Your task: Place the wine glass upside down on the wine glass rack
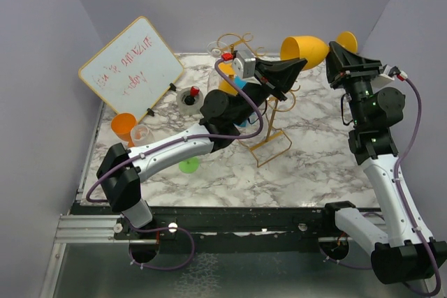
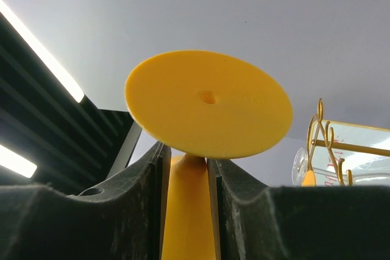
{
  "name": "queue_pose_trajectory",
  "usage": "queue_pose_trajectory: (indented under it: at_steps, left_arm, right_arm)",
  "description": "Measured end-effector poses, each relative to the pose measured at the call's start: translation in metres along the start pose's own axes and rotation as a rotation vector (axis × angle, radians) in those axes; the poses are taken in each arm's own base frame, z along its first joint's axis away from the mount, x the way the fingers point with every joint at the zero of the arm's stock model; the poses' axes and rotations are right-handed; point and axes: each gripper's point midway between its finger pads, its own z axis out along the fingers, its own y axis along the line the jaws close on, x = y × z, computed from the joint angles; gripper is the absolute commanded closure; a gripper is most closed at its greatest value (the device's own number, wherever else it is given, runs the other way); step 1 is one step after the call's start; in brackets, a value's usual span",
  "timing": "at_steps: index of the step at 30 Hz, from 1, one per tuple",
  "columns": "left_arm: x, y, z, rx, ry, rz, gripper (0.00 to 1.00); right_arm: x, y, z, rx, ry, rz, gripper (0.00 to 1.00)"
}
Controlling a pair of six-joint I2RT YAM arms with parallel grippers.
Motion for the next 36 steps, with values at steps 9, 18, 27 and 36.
queue_pose_trajectory:
  at_steps: [9, 18, 27, 36]
  left_arm:
    - [0.011, -0.004, -0.01, 0.04, 0.008, -0.008, 0.92]
    - [0.022, 0.005, -0.036, -0.005, 0.05, -0.021, 0.47]
    - [-0.054, 0.006, -0.057, -0.128, 0.013, 0.015, 0.19]
    - [-0.078, 0.053, -0.101, -0.435, 0.182, 0.192, 0.12]
  right_arm:
    - [0.001, 0.001, 0.004, -0.015, 0.007, -0.002, 0.99]
    - [0.001, 0.004, 0.008, -0.052, 0.004, -0.137, 0.99]
    - [-0.002, 0.04, 0.045, -0.185, -0.024, -0.528, 0.99]
    - [-0.003, 0.019, 0.071, -0.243, 0.002, -1.09, 0.99]
